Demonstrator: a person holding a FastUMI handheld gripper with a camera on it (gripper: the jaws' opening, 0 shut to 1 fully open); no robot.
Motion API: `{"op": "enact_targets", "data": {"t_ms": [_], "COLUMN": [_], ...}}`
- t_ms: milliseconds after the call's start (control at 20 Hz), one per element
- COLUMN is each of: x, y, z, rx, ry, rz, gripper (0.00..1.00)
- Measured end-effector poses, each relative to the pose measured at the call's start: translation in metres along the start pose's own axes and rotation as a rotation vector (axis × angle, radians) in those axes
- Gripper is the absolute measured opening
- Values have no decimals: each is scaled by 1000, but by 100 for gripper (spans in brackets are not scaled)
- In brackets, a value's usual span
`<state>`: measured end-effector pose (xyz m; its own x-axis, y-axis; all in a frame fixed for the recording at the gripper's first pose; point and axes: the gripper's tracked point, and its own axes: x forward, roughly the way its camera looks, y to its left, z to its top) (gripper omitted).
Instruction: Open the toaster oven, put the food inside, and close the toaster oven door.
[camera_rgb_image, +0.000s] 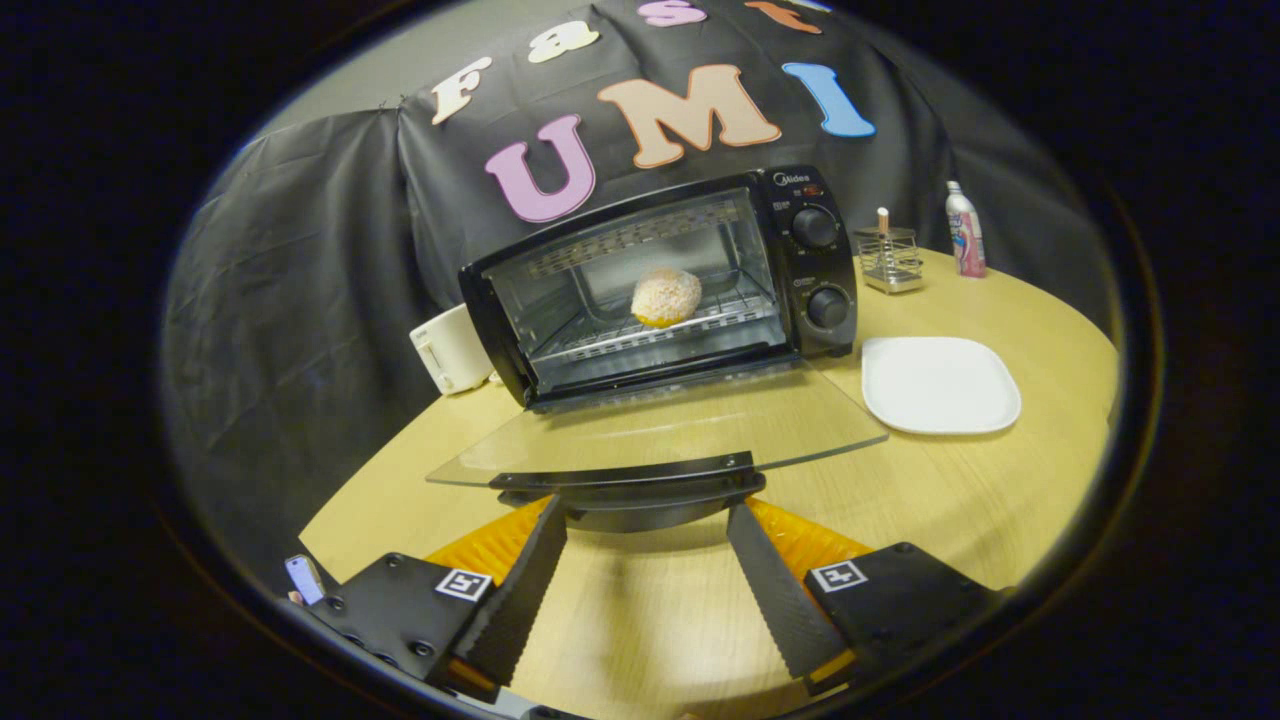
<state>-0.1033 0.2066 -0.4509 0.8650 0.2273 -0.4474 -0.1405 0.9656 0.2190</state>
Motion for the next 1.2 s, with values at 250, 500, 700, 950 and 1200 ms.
{"op": "enact_targets", "data": {"t_ms": [250,500,700,950,1200], "x": [-2,-2,1,16,36], "y": [5,15,22,21,21], "z": [20,43,61,79,96], "rx": [-4,-38,-72,-93,-100], "ry": [-36,-77,-106,-108,-99], "rz": [11,27,29,14,4], "gripper": [100,99,99,99,99]}}
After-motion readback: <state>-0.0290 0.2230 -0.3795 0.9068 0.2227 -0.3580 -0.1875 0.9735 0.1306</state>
